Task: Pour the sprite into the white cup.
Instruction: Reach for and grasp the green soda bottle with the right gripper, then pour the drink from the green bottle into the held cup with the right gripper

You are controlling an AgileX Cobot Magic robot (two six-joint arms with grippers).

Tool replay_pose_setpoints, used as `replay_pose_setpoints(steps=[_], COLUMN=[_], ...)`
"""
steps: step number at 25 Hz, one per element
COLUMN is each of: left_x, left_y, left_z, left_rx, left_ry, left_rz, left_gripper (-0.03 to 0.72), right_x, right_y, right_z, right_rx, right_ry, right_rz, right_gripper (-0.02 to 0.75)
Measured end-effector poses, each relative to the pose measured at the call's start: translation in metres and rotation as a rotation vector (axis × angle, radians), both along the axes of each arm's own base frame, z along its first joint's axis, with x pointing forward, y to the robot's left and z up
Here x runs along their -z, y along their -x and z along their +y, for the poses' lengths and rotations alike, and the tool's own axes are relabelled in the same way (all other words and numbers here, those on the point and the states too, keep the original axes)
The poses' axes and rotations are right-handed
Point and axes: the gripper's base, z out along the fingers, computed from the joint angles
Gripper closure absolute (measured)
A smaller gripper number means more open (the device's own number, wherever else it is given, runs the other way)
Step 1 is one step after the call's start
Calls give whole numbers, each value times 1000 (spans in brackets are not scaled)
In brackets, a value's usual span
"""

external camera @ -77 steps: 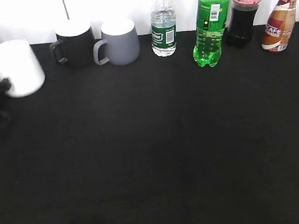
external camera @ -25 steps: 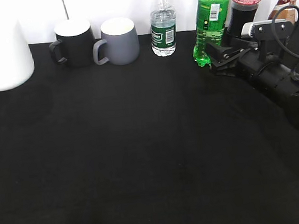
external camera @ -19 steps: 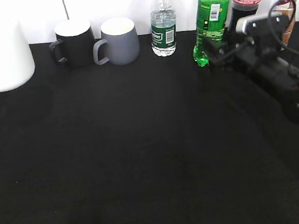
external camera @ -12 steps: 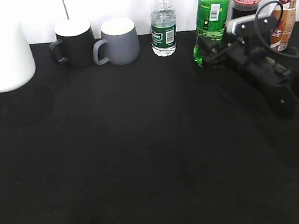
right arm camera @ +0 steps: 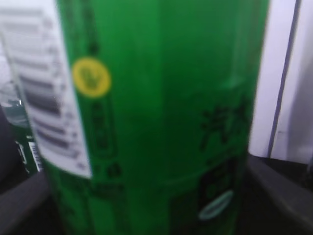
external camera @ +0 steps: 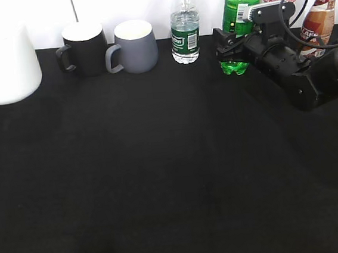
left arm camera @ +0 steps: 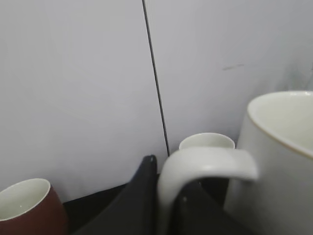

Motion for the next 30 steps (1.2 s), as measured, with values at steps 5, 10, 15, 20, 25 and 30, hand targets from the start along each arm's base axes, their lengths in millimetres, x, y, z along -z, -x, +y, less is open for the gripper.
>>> replay_pose_setpoints(steps=[5,10,15,20,25,30], left_x=[0,0,2,-21,-38,-68], left_y=[0,0,2,22,33,35], left_z=[0,-1,-6,-14,-28,-42], left_rx=[2,9,73,154,340,559], left_ry=[-1,-7,35,81,143,164], left_rz=[-2,-2,42,33,104,99], left_gripper=[652,652,652,652,652,652], right_x=[1,1,-27,-152,-245,-253], right_y=[0,2,27,77,156,188], right_z=[1,5,8,3,-10,-10], right_rx=[-14,-67,-168,-262,-364,-478], right_ry=[7,23,82,126,196,282], right_rz=[-1,-6,121,58,28,109], right_gripper=[313,314,315,317,317,317])
